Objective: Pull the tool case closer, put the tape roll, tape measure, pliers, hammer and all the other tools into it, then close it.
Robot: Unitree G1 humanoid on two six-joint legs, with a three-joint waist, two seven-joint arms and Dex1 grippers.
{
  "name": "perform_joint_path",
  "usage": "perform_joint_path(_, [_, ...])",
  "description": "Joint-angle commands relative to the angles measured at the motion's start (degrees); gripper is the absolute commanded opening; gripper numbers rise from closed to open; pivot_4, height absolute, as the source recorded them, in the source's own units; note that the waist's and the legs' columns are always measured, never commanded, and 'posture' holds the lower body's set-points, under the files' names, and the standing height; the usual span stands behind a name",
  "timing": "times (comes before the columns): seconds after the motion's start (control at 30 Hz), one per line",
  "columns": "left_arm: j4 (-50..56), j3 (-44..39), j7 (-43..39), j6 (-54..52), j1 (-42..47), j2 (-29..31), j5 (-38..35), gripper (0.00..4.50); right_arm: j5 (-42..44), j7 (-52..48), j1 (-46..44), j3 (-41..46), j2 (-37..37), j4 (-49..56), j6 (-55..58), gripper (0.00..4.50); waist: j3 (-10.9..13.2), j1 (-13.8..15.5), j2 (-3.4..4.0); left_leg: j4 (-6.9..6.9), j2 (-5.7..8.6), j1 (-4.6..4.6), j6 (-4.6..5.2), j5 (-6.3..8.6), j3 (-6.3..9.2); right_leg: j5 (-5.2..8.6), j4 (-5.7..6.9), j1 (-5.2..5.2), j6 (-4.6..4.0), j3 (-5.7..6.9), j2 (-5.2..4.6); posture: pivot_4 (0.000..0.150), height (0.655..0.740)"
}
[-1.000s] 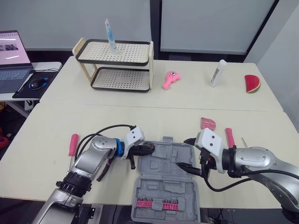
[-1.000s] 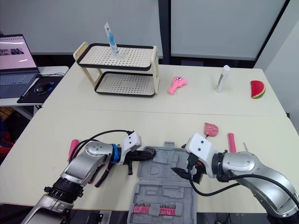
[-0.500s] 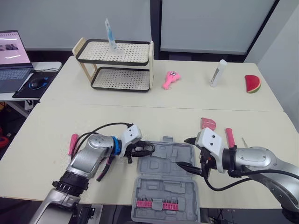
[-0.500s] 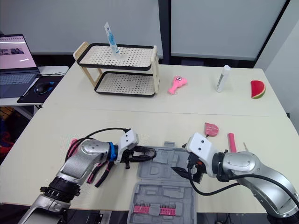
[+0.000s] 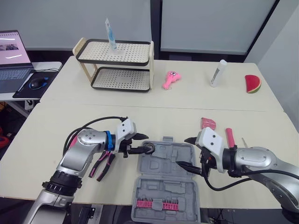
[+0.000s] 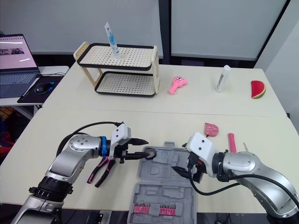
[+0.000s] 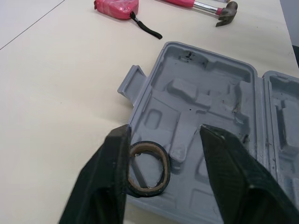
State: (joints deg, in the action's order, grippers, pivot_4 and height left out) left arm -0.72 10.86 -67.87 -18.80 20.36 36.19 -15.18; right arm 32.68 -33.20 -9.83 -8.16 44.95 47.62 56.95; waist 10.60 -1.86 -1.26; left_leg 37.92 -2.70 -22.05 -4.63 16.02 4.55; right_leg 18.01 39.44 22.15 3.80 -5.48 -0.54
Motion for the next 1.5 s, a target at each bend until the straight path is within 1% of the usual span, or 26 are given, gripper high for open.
perform_joint_path(0.03, [-0.5,0.4,-0.7,1.9,1.3,-0.6,0.2,1.05,-0.2,0.2,0.3,0.4,-0.1,1.7,-1.0,4.50,0.0,0.0,0.00,0.00,0.00,0.00,0.00,0.00,0.00,0.00,0.00,0.00,0.00,0.00,0.00,0.150,0.7350])
perform_joint_path(0.07, [-0.9,0.6,-0.8,2.2,1.5,-0.7,0.4,0.75,-0.2,0.3,0.3,0.4,-0.1,1.7,-1.0,4.50,0.0,0.0,0.00,0.00,0.00,-0.01,0.00,0.00,0.00,0.00,-0.01,0.00,0.00,0.00,0.00,0.150,0.7350])
perform_joint_path(0.33, [-5.3,2.3,-1.2,6.4,1.9,-2.3,2.8,0.75,-0.4,0.6,0.5,0.2,-0.3,2.0,-1.1,4.50,0.0,0.0,0.00,0.00,0.00,0.00,0.00,0.00,0.00,0.00,-0.01,0.00,0.00,0.00,0.00,0.150,0.7350])
perform_joint_path(0.5, [-9.5,3.8,-0.7,9.7,2.7,-4.3,4.9,0.75,-0.4,1.0,0.0,-0.4,-0.5,2.1,-1.0,4.50,0.0,0.0,0.00,0.01,0.01,0.00,0.00,0.00,0.00,0.00,0.00,-0.01,0.00,0.00,0.00,0.150,0.7350])
perform_joint_path(0.83, [-20.4,5.6,0.3,15.6,4.7,-6.3,10.1,0.75,0.3,1.3,0.0,-0.3,-0.3,2.6,-0.3,4.50,0.0,0.0,0.00,0.01,0.01,-0.01,0.00,0.00,0.01,0.00,-0.01,-0.01,0.00,0.01,0.01,0.150,0.7350])
perform_joint_path(1.0, [-22.0,5.3,0.0,16.5,4.6,-6.9,10.2,0.75,0.2,1.3,0.0,-0.2,-0.1,2.6,-0.4,4.50,0.0,-0.1,0.00,0.00,0.01,0.03,0.00,0.00,0.02,0.00,0.01,-0.02,0.00,0.01,0.02,0.150,0.7350])
perform_joint_path(1.13, [-20.0,4.5,-0.4,16.1,4.4,-6.0,9.5,0.75,0.0,1.1,0.0,-0.1,0.0,2.6,-0.8,4.50,0.0,0.0,0.00,0.01,0.01,0.04,0.00,0.00,0.02,-0.01,0.01,-0.04,0.01,0.00,0.02,0.150,0.7350])
perform_joint_path(1.3, [-11.3,0.9,-1.6,10.3,3.5,-2.2,5.3,0.75,0.5,1.1,0.0,1.1,-0.7,2.6,-1.5,4.50,0.0,-0.1,0.00,0.00,-0.01,0.00,0.00,0.00,0.03,-0.01,0.02,0.01,0.01,0.01,0.03,0.150,0.7350])
perform_joint_path(1.43, [-2.6,-5.9,-2.4,4.0,1.5,3.3,-0.7,0.75,1.7,1.1,1.1,4.9,-1.4,3.4,-2.6,4.50,0.0,0.0,0.00,0.00,-0.02,-0.03,0.00,0.00,0.04,-0.01,0.00,0.01,0.01,0.01,0.02,0.150,0.7350])
perform_joint_path(1.5, [-0.1,-9.8,-2.1,1.5,-0.2,5.7,-3.5,0.75,0.3,1.2,2.4,6.8,-1.0,3.8,-4.8,4.50,0.0,0.0,0.01,0.00,-0.02,-0.03,0.00,0.00,0.03,-0.01,0.00,0.01,0.01,0.02,0.00,0.150,0.7350])
